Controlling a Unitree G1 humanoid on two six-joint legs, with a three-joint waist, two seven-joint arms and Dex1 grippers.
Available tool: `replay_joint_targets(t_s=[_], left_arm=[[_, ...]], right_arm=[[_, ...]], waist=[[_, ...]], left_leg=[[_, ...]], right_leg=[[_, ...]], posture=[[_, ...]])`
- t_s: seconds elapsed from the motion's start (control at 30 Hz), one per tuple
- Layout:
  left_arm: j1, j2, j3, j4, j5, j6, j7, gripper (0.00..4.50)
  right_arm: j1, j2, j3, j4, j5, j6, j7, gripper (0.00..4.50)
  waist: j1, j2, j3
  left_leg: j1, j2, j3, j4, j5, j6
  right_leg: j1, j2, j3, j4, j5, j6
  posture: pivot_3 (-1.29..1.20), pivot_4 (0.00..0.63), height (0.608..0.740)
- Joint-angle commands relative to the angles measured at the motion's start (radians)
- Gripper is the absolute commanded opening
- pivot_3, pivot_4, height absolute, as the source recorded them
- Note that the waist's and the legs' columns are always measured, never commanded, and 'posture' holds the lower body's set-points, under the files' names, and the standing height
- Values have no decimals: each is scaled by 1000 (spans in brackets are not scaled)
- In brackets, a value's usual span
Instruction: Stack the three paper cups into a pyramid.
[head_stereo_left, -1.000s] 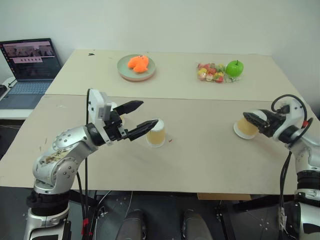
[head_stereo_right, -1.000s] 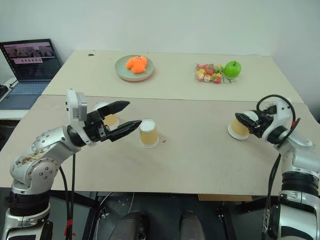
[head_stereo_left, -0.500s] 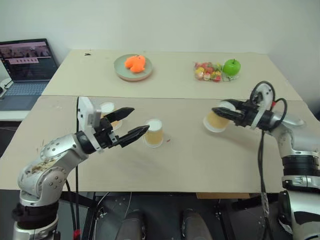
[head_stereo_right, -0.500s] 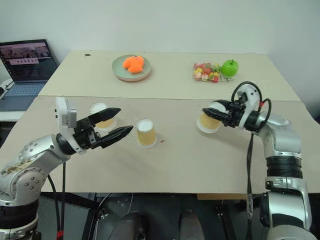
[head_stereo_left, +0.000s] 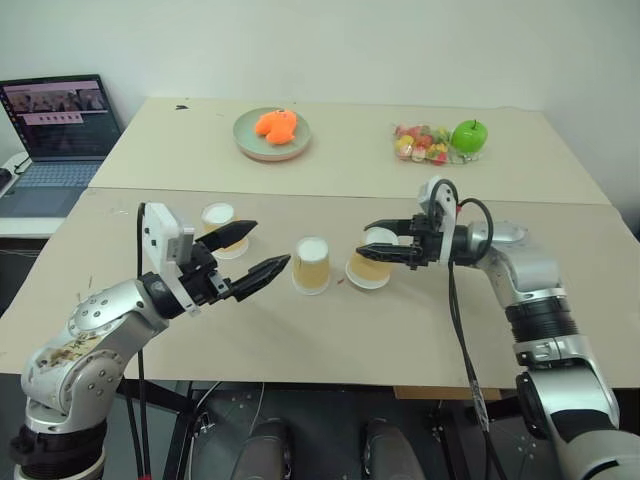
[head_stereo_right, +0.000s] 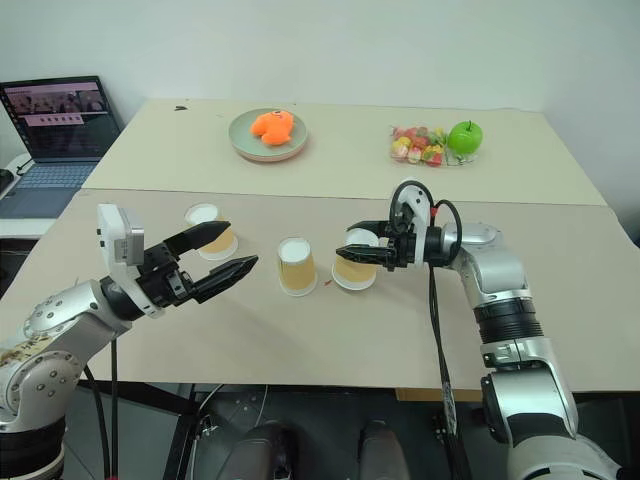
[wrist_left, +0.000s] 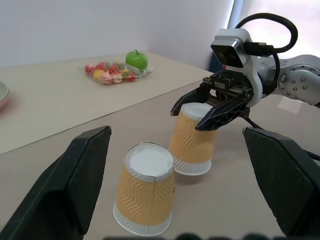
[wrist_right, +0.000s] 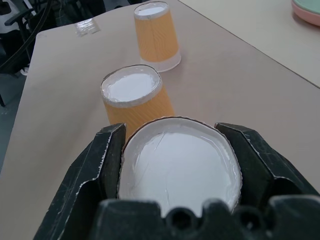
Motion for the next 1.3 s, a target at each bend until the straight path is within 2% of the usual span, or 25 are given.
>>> replay_joint_targets(t_s=[0.03,0.33,0.87,0.9,1.0,1.03,1.17,1.3], left_arm=[[1,-1,18,-46,-5,-28,12,4500],[0,-7,12,-49,-3,-31,23,4500],[-16,-17,5,-40,2,-36,33,4500],[-17,-18,5,-40,2,-37,33,4500],[-20,-21,6,-36,3,-38,33,4500],[-21,-22,5,-36,5,-38,34,4500],[-24,-25,4,-32,6,-39,33,4500],[-31,-32,0,-21,7,-41,30,4500]], right_arm=[[-42,27,-5,35,-16,-56,8,2623],[-63,91,13,73,-38,-88,7,2623],[-44,126,3,89,-67,-103,-26,2623],[-45,133,-3,98,-65,-101,-33,3409],[-41,141,-7,106,-59,-92,-29,4013],[-39,141,-6,104,-58,-90,-26,4476],[-29,128,8,84,-68,-73,-21,4476],[-50,82,-43,55,-6,33,7,4476]], waist=[[-2,0,0],[-1,0,0],[-2,0,0],[-2,0,0],[-2,0,0],[-2,0,0],[-2,0,0],[-1,0,0]], left_leg=[[0,0,0,0,0,0],[0,0,0,0,0,0],[0,0,0,0,0,-1],[0,0,0,0,0,-1],[0,0,0,0,0,-1],[0,0,0,0,0,-1],[0,0,0,0,0,-1],[0,0,0,0,0,-1]], right_leg=[[0,0,0,0,0,0],[0,0,0,0,0,0],[0,0,0,0,0,0],[0,0,0,0,0,0],[0,0,0,0,0,0],[0,0,0,0,0,0],[0,0,0,0,0,0],[0,0,0,0,0,0]], posture=[[0,150,676],[0,150,676],[0,150,676],[0,150,676],[0,150,676],[0,150,676],[0,150,676],[0,150,676]])
